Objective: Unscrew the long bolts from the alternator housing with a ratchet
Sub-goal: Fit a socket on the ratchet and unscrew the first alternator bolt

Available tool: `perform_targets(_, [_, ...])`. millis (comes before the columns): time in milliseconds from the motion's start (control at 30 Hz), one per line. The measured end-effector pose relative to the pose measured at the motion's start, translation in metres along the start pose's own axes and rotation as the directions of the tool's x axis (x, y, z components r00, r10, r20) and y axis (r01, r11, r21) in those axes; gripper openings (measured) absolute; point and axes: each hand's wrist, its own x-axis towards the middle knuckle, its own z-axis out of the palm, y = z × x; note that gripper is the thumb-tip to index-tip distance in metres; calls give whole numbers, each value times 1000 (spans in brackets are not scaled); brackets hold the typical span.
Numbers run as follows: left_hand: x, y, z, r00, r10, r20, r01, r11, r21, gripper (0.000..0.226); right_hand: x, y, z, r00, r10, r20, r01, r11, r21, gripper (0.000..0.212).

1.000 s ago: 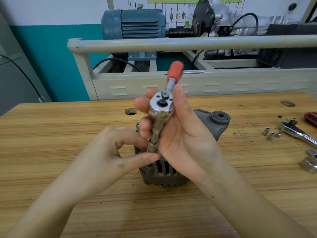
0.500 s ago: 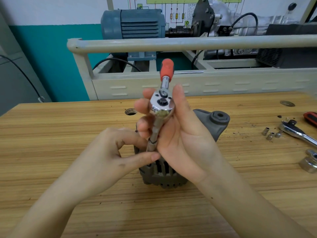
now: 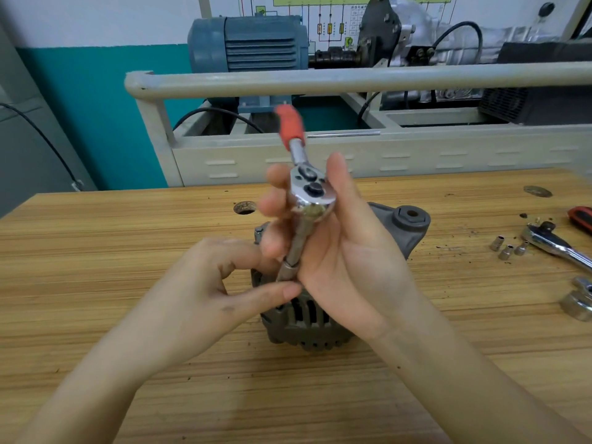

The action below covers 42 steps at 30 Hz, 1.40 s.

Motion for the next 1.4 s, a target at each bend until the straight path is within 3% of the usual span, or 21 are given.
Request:
perform_targets(300, [1, 3, 4, 995, 23, -99, -16, 998, 69, 39, -1, -1, -2, 993, -120, -13, 120, 992, 47, 20])
perform_targets(567, [-1, 3, -4, 1000, -9, -10, 10, 999, 53, 38, 2, 0, 0, 1000, -4, -15, 4, 1000, 6, 36])
perform_targets(833, [-1, 3, 0, 991, -47, -127, 67, 986, 150, 44, -1, 4, -1, 988, -152, -33, 152, 988, -20, 24])
perform_targets(967, [-2, 5, 0, 990, -20, -137, 40, 989, 142, 36, -1, 4, 1, 995, -92, -34, 92, 996, -8, 27])
perform_targets(1067, [-2, 6, -2, 998, 2, -69, 5, 995, 95, 36, -1, 4, 3, 998, -60, -32, 59, 998, -14, 33])
perform_targets(1400, [0, 4, 1, 988, -63, -141, 82, 988, 130, 47, -2, 2, 2, 986, -150, -69, 151, 988, 7, 20])
